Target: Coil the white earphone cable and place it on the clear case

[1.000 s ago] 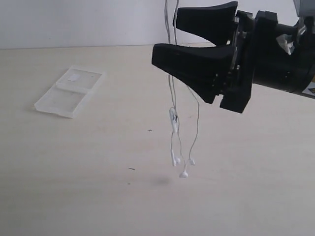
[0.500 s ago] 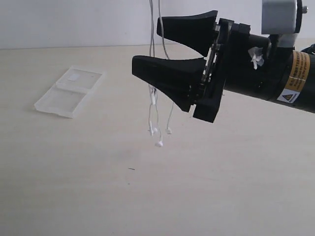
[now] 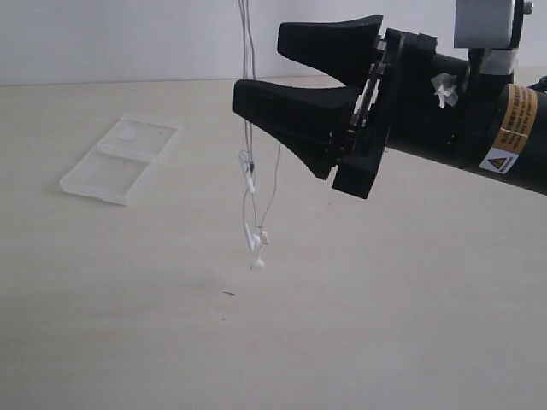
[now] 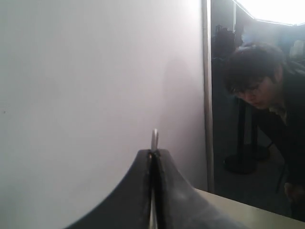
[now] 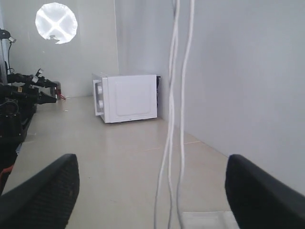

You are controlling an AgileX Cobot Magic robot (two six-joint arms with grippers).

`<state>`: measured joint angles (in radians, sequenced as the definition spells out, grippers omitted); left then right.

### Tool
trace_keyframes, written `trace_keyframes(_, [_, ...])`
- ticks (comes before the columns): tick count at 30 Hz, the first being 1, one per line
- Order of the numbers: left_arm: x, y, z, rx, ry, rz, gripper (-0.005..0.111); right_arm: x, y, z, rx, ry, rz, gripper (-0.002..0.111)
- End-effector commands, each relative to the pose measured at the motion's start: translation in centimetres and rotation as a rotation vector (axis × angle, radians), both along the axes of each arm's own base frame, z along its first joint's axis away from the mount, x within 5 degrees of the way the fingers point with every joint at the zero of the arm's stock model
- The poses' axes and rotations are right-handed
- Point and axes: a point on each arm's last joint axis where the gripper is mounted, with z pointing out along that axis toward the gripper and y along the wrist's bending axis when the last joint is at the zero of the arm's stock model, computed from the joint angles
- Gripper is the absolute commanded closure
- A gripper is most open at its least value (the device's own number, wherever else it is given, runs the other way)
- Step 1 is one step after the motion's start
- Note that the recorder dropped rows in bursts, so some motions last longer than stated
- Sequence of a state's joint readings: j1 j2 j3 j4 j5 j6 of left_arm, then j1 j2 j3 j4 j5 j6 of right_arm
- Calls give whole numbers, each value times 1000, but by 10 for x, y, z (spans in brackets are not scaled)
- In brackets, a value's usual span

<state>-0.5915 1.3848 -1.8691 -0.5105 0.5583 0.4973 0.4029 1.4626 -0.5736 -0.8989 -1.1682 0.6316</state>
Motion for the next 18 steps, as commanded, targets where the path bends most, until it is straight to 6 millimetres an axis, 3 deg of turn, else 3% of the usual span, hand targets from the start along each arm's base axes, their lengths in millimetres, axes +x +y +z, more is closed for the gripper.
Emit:
trace_keyframes(1, [0, 1, 3, -26, -2, 3, 107, 1, 1, 1, 6, -9, -6, 30])
trace_keyframes(12, [-1, 1, 3, -41, 8, -9, 107, 1, 1, 2, 17, -5, 1, 33])
trace_keyframes(15, [-1, 1, 3, -41, 8, -9, 107, 3, 0, 4, 37, 3, -21, 45])
trace_keyframes(18, [-1, 1, 3, -40, 9, -10, 107, 5, -1, 5, 53, 13, -46, 70])
